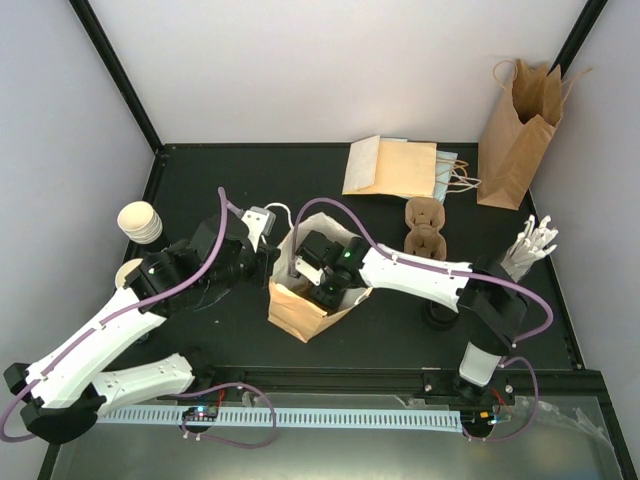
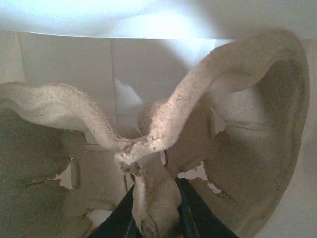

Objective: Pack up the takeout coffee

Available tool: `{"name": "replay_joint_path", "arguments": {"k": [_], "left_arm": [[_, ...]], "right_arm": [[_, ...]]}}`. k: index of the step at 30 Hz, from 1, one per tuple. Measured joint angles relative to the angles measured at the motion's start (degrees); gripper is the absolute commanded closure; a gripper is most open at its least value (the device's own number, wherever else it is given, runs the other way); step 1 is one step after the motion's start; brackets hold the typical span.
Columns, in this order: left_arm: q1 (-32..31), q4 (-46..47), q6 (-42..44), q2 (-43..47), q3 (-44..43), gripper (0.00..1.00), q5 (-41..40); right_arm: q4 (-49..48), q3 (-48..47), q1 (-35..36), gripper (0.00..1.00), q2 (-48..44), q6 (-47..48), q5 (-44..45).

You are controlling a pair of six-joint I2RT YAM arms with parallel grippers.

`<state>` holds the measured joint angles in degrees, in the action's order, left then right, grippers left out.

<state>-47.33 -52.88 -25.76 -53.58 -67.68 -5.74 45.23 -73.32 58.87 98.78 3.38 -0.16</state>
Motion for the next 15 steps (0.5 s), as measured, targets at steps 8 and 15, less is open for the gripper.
{"name": "replay_joint_path", "arguments": {"k": [8,15], "left_arm": [[2.2,0.1,0.0,0.3,1.1,0.98,0.4],[4.1,0.0,0.1,0.7,1.7,0.98,1.3]], "right_arm": [[0.4,-3.2,0.0,0.83,5.6,0.8,-0.1],[0.5,-4.6,0.3,0.83,8.1,0.8,-0.4]]}}
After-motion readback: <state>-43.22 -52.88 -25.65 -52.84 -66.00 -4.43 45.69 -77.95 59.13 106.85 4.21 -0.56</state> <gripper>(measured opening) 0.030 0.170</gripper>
